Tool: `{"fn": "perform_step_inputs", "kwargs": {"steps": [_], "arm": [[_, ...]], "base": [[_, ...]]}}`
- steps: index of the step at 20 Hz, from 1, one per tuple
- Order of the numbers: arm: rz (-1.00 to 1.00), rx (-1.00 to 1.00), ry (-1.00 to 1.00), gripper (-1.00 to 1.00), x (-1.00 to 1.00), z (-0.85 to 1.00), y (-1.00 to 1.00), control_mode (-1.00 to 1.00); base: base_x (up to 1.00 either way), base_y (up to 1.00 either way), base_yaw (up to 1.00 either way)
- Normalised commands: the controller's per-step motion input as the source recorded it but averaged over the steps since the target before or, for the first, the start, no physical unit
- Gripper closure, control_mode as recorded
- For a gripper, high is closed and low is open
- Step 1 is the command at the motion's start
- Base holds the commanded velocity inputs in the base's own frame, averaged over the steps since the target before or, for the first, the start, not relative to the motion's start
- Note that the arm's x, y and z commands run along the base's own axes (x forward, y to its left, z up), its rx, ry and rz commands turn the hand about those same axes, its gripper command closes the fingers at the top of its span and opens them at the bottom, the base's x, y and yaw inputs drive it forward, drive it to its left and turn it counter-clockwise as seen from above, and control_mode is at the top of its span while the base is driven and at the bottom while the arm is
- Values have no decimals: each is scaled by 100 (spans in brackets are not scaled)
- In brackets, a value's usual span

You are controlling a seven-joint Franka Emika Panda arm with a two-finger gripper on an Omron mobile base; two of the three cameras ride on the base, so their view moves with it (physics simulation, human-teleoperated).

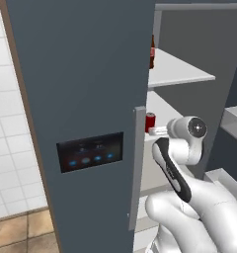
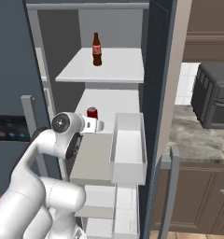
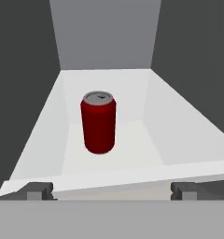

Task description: Open the fridge, grab two sodas, and place both sodas inside the bowl with ice on the dining counter.

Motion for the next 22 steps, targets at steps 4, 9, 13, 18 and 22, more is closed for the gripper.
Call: {"fn": "perform_step_inputs", "kwargs": {"steps": [4, 9, 13, 18, 22], "arm": [[0, 0, 0, -100, 16, 0, 0, -100], [0, 0, 0, -100, 22, 0, 0, -100], [0, 0, -2, -100, 7, 5, 0, -100], [0, 0, 0, -100, 26, 7, 6, -100], [1, 0, 1, -100, 51, 0, 8, -100]], "base": [[0, 0, 0], [0, 0, 0], [0, 0, 0], [0, 0, 0], [0, 0, 0]]}}
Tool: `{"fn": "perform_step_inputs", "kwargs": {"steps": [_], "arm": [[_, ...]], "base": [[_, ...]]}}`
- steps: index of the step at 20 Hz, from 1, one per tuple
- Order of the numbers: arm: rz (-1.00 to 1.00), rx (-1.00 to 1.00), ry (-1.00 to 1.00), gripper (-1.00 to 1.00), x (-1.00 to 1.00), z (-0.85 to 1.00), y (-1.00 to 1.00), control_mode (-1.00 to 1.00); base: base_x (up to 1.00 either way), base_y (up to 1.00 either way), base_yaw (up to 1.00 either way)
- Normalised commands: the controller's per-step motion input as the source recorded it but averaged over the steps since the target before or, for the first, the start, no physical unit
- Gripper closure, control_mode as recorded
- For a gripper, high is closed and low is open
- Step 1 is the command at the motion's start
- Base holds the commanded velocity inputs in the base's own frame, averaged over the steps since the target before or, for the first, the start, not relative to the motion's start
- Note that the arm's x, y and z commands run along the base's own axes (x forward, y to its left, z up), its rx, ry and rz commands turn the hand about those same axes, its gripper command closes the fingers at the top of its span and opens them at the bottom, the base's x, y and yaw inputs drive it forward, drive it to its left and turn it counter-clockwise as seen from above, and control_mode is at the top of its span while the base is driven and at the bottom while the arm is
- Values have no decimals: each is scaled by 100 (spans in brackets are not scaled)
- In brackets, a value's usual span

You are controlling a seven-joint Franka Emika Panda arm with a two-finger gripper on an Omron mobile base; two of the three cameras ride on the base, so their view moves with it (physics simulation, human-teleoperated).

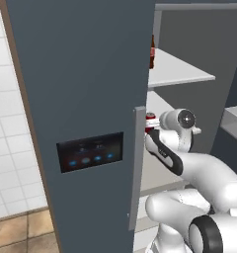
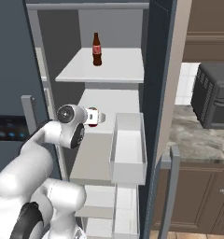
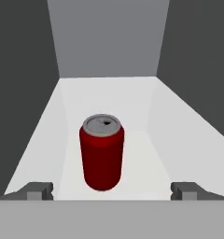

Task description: Open the fridge, grab two sodas, and place both sodas inside the bowl with ice on the dining counter.

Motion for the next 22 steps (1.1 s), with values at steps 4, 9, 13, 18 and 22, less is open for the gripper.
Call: {"fn": "perform_step_inputs", "kwargs": {"steps": [4, 9, 13, 18, 22], "arm": [[5, 0, 0, -100, 42, 0, 0, -100], [3, 0, 0, -100, 32, 0, 0, -100], [3, 0, 0, -100, 25, -5, 3, -100], [1, 0, 0, -100, 19, -2, -1, -100], [2, 0, 0, -100, 20, -12, -7, -100]], "base": [[0, 0, 0], [0, 0, 0], [0, 0, 0], [0, 0, 0], [0, 0, 0]]}}
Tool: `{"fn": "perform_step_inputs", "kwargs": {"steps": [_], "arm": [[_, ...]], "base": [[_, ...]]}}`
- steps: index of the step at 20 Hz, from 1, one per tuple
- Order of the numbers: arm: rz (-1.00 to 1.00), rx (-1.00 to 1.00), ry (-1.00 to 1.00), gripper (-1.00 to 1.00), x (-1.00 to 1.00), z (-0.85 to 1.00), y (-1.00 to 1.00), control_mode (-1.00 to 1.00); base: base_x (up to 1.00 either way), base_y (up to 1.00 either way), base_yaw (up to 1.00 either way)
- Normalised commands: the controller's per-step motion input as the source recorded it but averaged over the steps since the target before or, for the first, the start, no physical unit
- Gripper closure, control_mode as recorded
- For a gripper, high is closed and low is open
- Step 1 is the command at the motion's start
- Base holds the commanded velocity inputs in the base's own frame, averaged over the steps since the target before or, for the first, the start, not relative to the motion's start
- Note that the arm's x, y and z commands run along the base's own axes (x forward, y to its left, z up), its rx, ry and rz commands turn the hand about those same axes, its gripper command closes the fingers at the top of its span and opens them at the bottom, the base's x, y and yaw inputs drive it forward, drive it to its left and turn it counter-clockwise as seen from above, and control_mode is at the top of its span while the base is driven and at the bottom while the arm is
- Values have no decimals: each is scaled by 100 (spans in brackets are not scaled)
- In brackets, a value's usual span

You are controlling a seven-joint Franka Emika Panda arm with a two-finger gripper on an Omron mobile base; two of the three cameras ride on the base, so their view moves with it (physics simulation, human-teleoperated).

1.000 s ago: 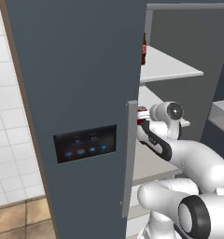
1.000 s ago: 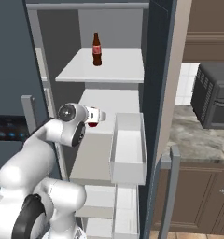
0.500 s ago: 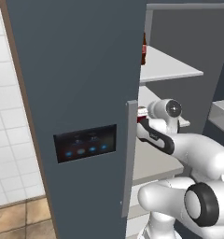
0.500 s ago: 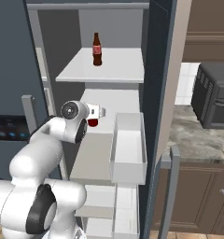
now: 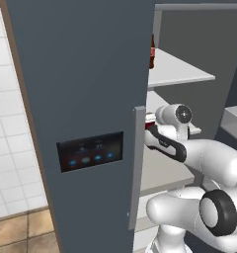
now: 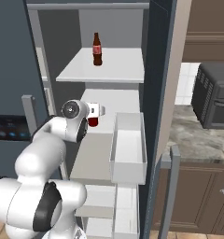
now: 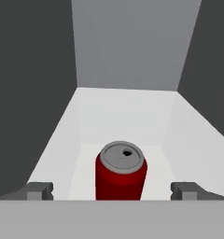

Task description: Open the fridge, grab two sodas, and place both sodas inside the bowl with ice on the dining counter.

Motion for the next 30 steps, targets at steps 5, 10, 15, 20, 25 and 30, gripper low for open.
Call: {"fn": "perform_step_inputs", "kwargs": {"steps": [5, 10, 15, 20, 25, 30], "arm": [[2, 3, -1, -100, 3, -15, -18, -100], [0, 8, 1, -100, 28, 0, -18, -100], [3, 2, 0, -100, 14, 0, 1, -100], [6, 0, 0, -100, 3, -11, 8, -100], [5, 0, 0, -100, 10, -14, 0, -100], [3, 0, 0, -100, 15, -14, -5, -100]], "base": [[0, 0, 0], [0, 0, 0], [0, 0, 0], [0, 0, 0], [0, 0, 0], [0, 0, 0]]}}
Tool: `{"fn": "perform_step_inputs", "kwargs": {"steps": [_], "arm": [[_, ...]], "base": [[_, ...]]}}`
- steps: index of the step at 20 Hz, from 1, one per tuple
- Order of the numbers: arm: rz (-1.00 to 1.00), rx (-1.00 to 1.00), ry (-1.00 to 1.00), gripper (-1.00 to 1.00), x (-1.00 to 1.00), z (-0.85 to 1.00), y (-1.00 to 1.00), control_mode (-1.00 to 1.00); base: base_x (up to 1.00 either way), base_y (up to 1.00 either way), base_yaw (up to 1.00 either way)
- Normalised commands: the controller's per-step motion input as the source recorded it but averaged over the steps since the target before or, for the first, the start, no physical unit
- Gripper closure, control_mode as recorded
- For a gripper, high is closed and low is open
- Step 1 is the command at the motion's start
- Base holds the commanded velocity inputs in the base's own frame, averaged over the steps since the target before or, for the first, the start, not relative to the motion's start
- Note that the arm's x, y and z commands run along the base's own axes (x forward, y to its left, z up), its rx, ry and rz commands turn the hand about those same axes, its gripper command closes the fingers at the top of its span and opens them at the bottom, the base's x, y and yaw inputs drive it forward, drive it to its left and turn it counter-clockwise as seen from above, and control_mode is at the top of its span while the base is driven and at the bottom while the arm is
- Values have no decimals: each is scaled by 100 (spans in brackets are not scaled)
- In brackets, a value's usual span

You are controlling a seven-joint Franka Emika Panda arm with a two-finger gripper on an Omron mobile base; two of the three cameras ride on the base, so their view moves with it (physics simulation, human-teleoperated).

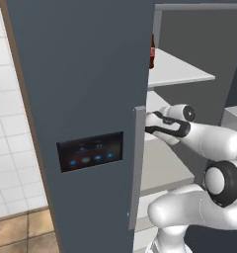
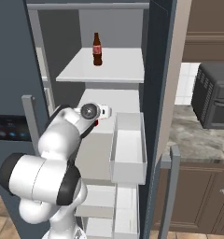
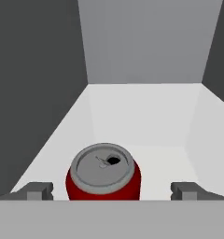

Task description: Open the fridge, grab two sodas, and place both sodas inside the bowl with ice on the dining counter.

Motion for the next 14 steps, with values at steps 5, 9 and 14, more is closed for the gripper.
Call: {"fn": "perform_step_inputs", "kwargs": {"steps": [5, 9, 14], "arm": [[3, 0, 0, -100, 19, -26, 0, -100], [5, 0, 0, -100, 24, -27, 0, -100], [5, 0, 0, 100, 21, -30, 3, -100]], "base": [[0, 0, 0], [0, 0, 0], [0, 0, 0]]}}
